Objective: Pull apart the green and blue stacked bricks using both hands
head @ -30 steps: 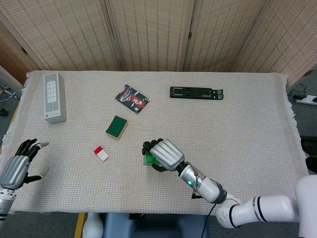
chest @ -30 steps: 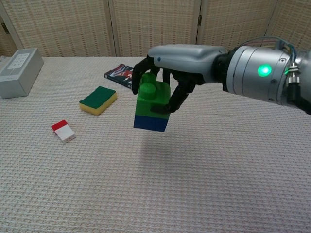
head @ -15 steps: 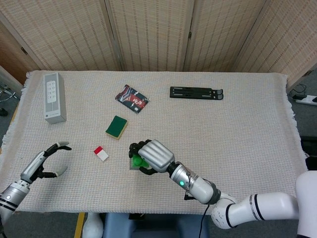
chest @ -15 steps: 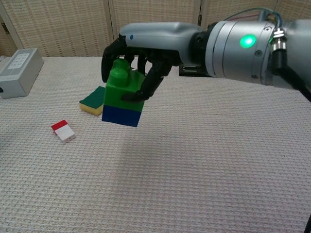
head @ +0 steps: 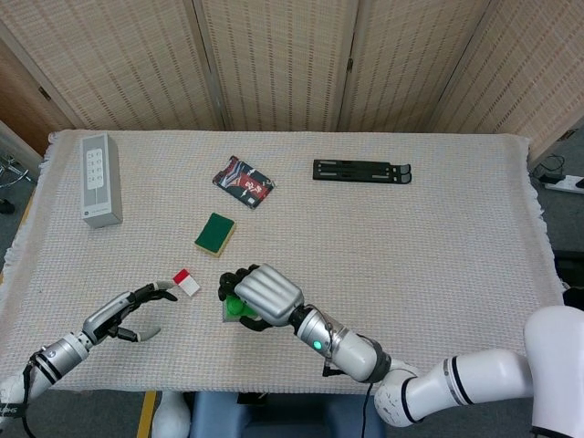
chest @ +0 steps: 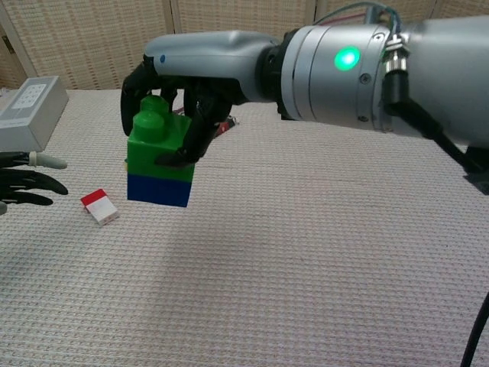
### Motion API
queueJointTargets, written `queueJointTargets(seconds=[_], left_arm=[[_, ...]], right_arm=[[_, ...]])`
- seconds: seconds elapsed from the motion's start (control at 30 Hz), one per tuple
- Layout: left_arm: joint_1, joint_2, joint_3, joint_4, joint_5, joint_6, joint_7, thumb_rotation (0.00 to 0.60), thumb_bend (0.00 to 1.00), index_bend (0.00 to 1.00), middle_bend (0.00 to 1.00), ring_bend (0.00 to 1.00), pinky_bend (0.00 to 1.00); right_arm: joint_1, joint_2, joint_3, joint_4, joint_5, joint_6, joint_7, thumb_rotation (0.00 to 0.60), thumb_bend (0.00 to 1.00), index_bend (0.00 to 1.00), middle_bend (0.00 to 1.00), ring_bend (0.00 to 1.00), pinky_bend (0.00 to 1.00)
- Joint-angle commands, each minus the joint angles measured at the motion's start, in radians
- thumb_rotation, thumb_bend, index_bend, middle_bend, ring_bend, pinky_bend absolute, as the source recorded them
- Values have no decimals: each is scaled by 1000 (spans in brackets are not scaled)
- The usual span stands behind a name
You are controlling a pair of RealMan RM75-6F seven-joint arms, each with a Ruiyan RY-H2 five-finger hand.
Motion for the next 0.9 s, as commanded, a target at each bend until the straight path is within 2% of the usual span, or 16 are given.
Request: queueJointTargets(seconds=[0.03,0.47,0.9], left_arm=[[-38,-1,33,4,27,9,-55,600,363,116,201,17,73],[-120,-64,66,49,30,22,-151,600,357,100,165,0,15],[-171,-95,99,47,17,16,-156,600,354,101,156,0,13]], right_arm=[[23,-22,-11,7,29,10,-29,600,428,922,717,835,896],[69,-91,-16,44,65,22,-33,600,428,922,717,834,895],[75,-131,-16,84,29,26,12,600,428,922,717,835,896]])
